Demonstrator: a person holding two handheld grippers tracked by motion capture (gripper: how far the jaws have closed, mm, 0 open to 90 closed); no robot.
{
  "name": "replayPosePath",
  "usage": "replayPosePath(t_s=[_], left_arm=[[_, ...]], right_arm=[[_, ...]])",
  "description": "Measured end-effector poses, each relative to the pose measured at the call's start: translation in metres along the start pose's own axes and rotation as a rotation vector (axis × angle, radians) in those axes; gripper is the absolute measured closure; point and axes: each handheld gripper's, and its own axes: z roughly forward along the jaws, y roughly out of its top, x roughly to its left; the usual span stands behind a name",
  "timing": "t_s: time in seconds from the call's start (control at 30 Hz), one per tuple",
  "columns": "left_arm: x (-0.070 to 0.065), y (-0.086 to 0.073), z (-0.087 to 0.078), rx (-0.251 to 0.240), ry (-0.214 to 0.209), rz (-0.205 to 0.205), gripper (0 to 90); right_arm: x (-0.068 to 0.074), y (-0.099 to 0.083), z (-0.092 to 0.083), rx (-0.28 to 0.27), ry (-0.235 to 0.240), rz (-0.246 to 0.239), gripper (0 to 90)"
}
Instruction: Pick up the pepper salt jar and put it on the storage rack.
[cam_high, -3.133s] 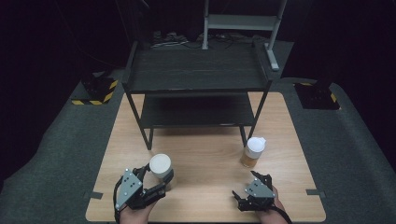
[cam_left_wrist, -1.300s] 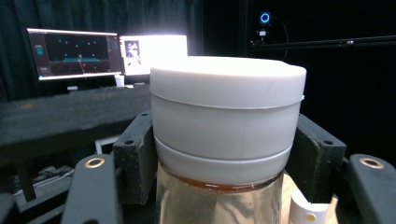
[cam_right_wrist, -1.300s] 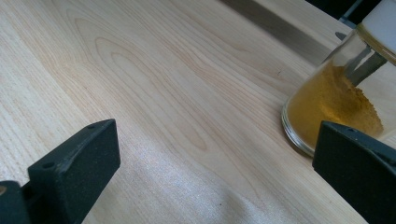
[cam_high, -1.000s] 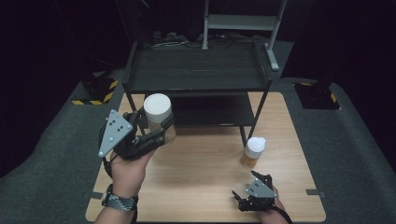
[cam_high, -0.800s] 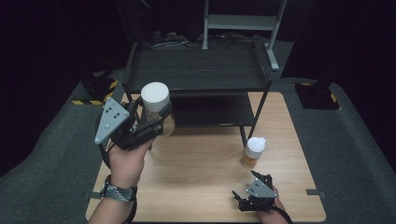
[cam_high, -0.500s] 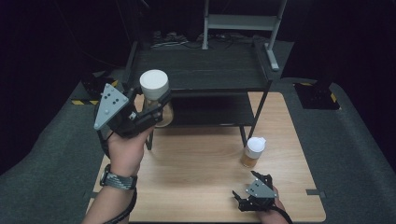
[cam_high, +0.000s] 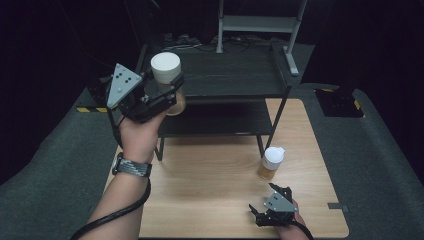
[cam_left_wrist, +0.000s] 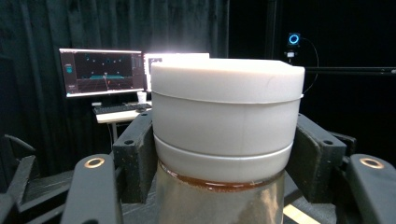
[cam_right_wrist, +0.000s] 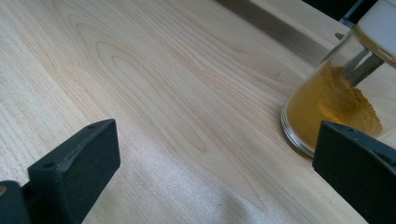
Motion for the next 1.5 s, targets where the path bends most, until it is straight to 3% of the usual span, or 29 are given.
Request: replayPosePath(t_s=[0.6,0.9,1.1,1.5], left_arm=[[-0.003,0.012,0.043,0.022,0.056,0.013,34.2],[-0.003,0.010,0.061,0.036,0.080,0.028,34.2],[0.001,0.005,0.071,0.034,0.093,0.000,34.2],[-0.001,0.001,0.084,0.040,0.095,-0.008,34.2]], right_arm=[[-0.001,-0.001,-0.001,-0.002,0.009,-0.004,0.2],[-0.002,-0.002,-0.001,-0.006,0.011,0.000,0.2],[-0.002,-0.002,-0.002,-0.010,0.010,-0.004,0.3],[-0.001,-0.004,-0.002,-0.018,0.012,-0.001,0.2]])
